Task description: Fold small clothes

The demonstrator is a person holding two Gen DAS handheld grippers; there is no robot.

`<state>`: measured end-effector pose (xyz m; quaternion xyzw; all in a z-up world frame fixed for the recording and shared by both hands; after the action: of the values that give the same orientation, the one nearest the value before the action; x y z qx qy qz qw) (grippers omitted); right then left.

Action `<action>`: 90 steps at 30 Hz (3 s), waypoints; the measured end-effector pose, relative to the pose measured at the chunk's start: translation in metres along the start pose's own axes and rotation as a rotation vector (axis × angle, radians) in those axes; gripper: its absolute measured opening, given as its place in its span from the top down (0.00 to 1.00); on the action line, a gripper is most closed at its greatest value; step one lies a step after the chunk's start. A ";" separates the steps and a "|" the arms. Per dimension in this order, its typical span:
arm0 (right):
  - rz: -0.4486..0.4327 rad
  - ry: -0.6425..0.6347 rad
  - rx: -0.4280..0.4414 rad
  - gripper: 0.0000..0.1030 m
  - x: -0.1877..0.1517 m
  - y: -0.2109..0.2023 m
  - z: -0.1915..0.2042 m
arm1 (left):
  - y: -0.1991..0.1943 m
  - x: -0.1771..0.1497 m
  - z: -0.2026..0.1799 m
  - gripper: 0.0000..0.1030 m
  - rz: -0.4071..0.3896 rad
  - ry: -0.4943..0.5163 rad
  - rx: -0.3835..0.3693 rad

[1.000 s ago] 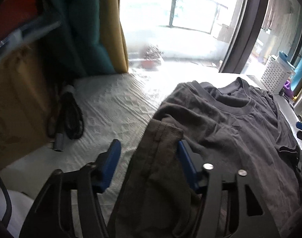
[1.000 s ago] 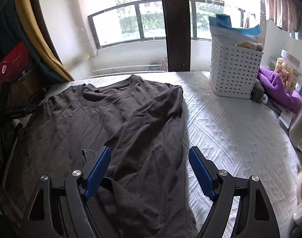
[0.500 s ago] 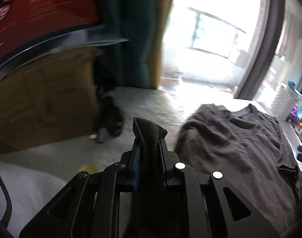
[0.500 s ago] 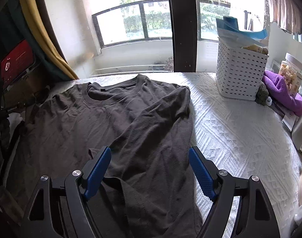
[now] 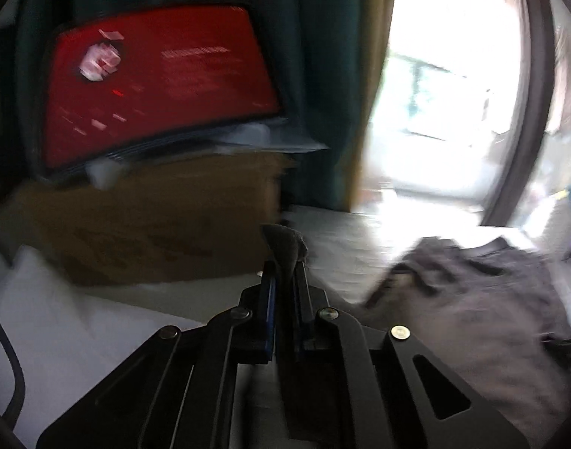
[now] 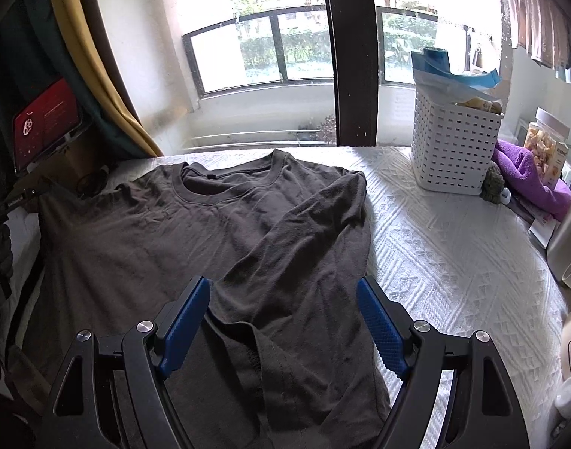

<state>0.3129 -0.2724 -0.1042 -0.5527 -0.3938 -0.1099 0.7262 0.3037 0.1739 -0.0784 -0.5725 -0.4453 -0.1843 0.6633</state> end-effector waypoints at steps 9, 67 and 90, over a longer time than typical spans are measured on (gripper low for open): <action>-0.001 0.030 0.006 0.20 -0.011 -0.008 -0.011 | -0.014 -0.026 0.016 0.94 0.020 -0.041 0.109; 0.002 0.078 0.042 0.20 -0.040 -0.028 -0.014 | -0.031 -0.112 -0.123 0.77 0.271 0.218 -0.345; 0.009 0.041 0.048 0.20 -0.042 -0.035 0.005 | -0.097 -0.150 -0.161 0.90 0.346 0.327 -0.490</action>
<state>0.2624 -0.2923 -0.1079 -0.5346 -0.3787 -0.1086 0.7477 0.2117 -0.0416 -0.1329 -0.7449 -0.1715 -0.2599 0.5900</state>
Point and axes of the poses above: each gripper's, at about its wrist camera, not at the fingertips, and y roughly the way its jaws point, z to its left, x to its top, the point moved 8 cm from there along y, roughly the way its jaws point, and after that the axes turned 6 degrees about -y, right-handed, at the moved point
